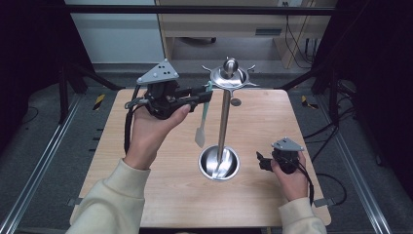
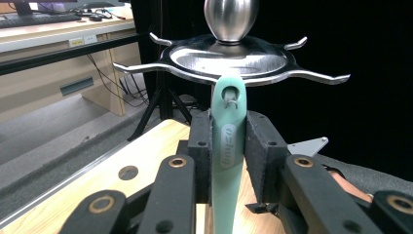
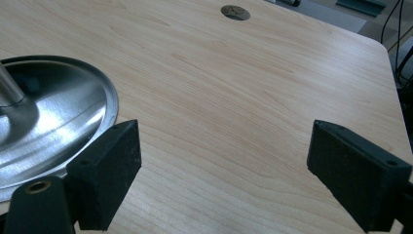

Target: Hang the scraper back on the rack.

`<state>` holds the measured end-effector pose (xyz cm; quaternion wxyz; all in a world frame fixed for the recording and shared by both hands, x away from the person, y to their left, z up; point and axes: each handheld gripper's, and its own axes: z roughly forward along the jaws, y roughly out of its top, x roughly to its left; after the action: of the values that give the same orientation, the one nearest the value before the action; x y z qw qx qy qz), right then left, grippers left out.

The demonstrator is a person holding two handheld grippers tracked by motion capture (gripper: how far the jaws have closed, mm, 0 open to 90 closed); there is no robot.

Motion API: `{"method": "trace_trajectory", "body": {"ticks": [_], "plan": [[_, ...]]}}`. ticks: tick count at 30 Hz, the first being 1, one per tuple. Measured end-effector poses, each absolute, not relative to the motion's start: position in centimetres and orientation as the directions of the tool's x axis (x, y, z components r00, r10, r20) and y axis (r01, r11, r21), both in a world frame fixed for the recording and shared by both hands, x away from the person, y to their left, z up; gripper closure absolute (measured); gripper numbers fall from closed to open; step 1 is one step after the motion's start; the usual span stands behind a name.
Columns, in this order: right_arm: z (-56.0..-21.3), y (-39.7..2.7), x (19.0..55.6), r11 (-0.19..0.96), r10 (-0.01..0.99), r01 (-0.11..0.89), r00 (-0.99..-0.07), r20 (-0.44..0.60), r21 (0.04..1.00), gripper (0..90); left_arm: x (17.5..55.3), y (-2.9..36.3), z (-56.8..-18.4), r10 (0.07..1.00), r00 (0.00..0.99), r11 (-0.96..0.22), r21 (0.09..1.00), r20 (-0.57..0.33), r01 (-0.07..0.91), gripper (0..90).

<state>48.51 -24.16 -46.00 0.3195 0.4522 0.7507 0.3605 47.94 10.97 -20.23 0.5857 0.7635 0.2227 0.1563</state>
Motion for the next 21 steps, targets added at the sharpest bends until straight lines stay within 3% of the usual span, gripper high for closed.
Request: {"method": "trace_trajectory", "body": {"ticks": [16, 21], "plan": [[-45.95, -24.14, 48.43, 0.332, 0.908, 0.447, -0.389, -0.154, 0.831, 12.5, 47.79, 11.21, -20.27, 0.523, 0.852, -0.218, 0.964, -0.014, 0.150, 73.2], [-46.05, -24.14, 48.51, 0.336, 0.907, 0.450, -0.392, -0.156, 0.827, 12.5, 47.38, 11.78, -20.01, 0.542, 0.841, -0.229, 0.964, 0.008, 0.138, 66.0]]}}
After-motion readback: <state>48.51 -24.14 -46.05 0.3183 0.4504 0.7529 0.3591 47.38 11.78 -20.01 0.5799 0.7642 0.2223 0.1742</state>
